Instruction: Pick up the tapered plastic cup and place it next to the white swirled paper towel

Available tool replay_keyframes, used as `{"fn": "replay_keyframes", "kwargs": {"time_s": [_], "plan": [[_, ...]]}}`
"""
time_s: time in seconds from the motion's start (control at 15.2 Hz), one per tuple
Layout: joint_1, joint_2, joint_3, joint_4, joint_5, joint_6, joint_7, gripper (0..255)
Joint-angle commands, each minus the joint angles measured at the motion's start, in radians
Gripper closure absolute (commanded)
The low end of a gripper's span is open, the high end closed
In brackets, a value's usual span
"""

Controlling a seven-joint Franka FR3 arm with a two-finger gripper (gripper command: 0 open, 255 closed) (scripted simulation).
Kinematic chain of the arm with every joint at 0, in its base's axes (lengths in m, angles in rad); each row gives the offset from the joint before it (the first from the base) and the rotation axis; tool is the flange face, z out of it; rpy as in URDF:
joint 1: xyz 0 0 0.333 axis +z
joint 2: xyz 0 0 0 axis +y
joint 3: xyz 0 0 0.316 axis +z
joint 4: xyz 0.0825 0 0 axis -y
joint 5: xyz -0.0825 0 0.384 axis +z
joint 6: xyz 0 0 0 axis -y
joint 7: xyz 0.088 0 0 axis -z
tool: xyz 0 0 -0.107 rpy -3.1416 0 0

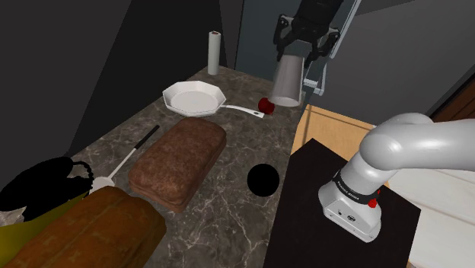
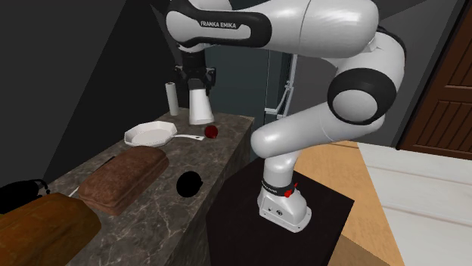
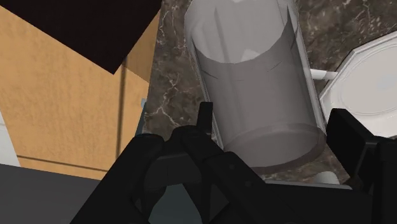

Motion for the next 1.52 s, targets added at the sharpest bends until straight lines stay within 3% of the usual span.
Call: {"fn": "replay_keyframes", "kwargs": {"time_s": [0.0, 0.73, 1.45], "plan": [[-0.028, 0.051, -0.016, 0.014, -0.022, 0.039, -0.029, 255], [-0.173, 0.383, -0.074, 0.176, -0.137, 0.209, -0.145, 255], [-0.276, 0.766, -0.089, 0.492, -0.263, 0.266, -0.198, 255]]}}
